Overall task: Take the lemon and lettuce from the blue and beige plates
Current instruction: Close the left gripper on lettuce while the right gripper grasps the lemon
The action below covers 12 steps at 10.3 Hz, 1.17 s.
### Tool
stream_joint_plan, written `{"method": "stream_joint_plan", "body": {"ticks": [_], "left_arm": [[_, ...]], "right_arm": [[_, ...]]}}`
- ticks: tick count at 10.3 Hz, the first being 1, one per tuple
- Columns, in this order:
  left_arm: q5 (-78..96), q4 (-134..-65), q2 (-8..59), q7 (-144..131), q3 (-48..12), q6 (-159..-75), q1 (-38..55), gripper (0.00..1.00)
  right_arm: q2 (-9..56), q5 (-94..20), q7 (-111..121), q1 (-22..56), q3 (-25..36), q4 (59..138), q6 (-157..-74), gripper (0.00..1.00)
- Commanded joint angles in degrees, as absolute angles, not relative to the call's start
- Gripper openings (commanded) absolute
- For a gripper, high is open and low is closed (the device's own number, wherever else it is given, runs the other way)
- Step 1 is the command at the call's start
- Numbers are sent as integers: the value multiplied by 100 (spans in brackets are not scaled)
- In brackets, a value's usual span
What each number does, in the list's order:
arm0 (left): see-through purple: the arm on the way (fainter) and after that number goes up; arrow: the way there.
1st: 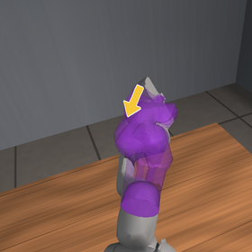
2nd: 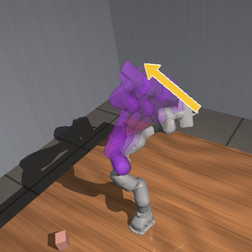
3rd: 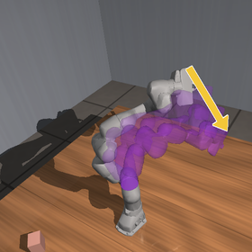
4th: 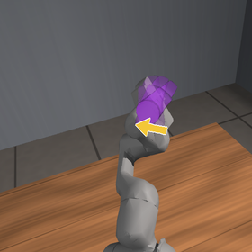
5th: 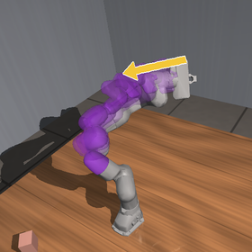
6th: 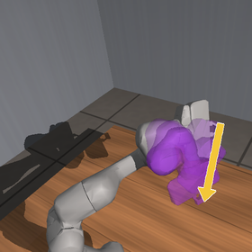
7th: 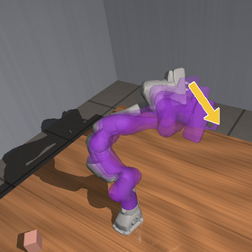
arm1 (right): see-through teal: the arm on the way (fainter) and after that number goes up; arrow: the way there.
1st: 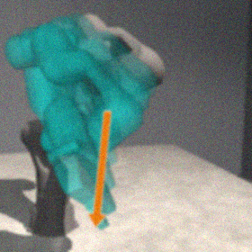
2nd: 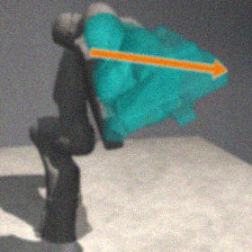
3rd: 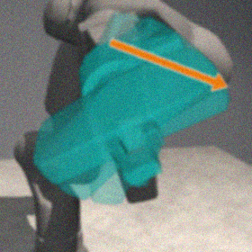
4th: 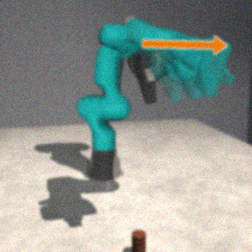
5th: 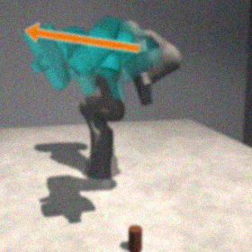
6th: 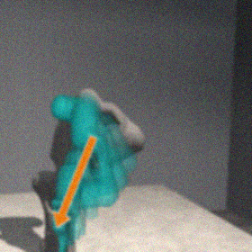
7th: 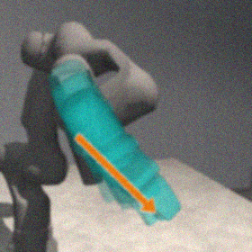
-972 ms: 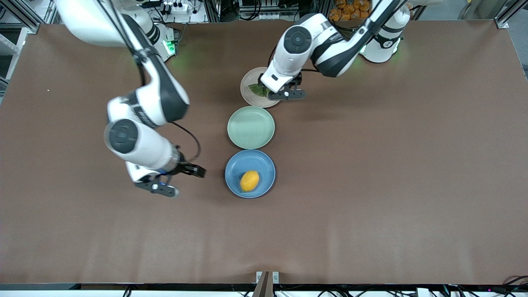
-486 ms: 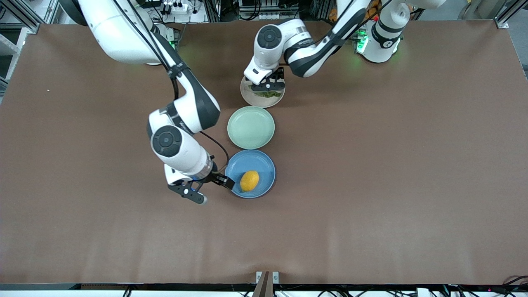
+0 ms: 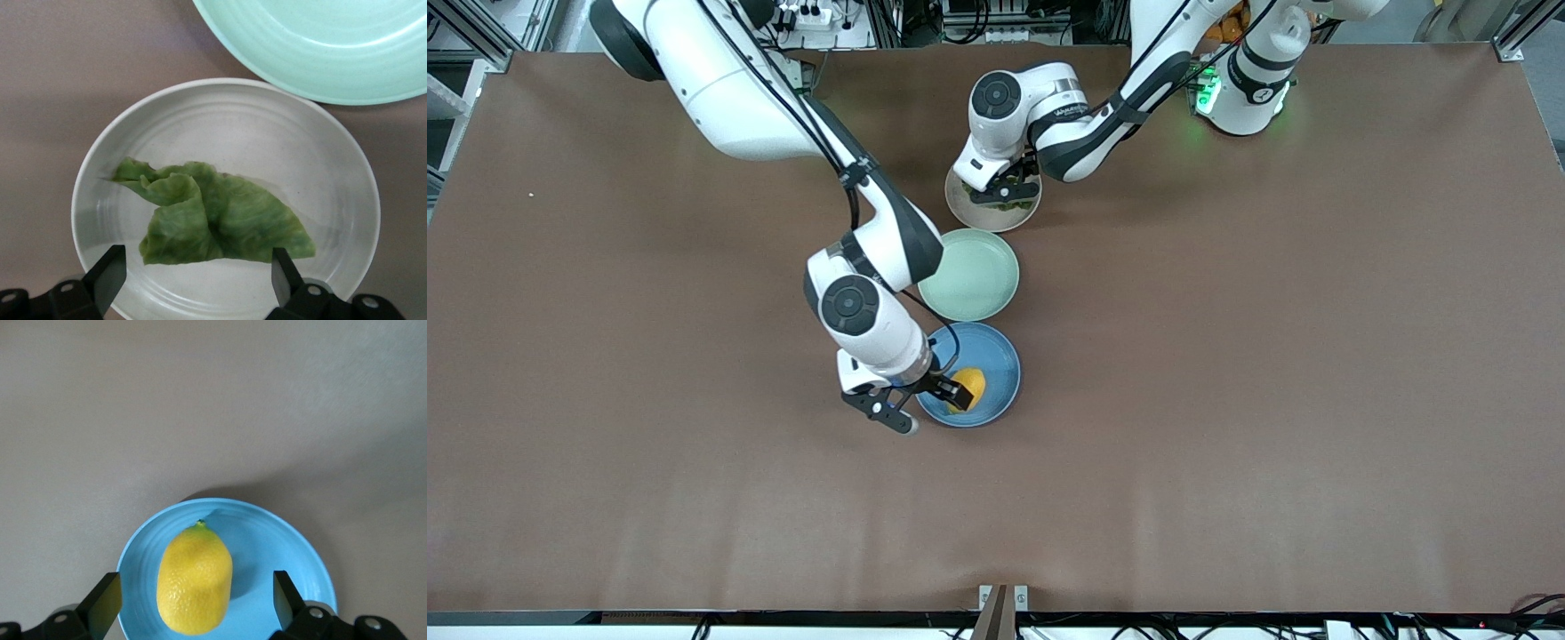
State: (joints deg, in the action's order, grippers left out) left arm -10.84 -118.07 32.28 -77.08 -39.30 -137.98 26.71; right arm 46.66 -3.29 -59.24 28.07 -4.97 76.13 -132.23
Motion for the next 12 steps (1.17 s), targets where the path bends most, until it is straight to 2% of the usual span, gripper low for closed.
{"method": "stream_joint_plan", "body": {"ticks": [1, 4, 5, 8, 9, 10, 11, 12], "left_arm": [[-1266, -11742, 3436, -7945, -3920, -14000, 2759, 96], [-1572, -11768, 3603, -8190, -3911, -14001, 2795, 93], [-1695, -11786, 3604, -8278, -3911, -14001, 2786, 85], [-1696, -11786, 3595, -8279, -3911, -13992, 2769, 48], [-1705, -11777, 3586, -8279, -3902, -13992, 2760, 32], [-1705, -11777, 3577, -8279, -3850, -13983, 2760, 11], [-1705, -11777, 3551, -8279, -3832, -13975, 2751, 0], [-1705, -11777, 3490, -8288, -3832, -13931, 2699, 0]], "right_arm": [[4956, -352, -6230, 2786, -632, 7383, -13324, 100], [5106, -334, -6416, 2838, -765, 7356, -13482, 100], [5185, -334, -6433, 2874, -765, 7356, -13596, 100], [5326, -308, -6451, 2918, -765, 7383, -13781, 100], [5370, -299, -6451, 2935, -765, 7383, -13790, 100], [5379, -281, -6416, 2936, -756, 7374, -13781, 91], [5370, -281, -6390, 2936, -756, 7374, -13781, 70], [5370, -273, -6372, 2936, -747, 7374, -13773, 57]]}}
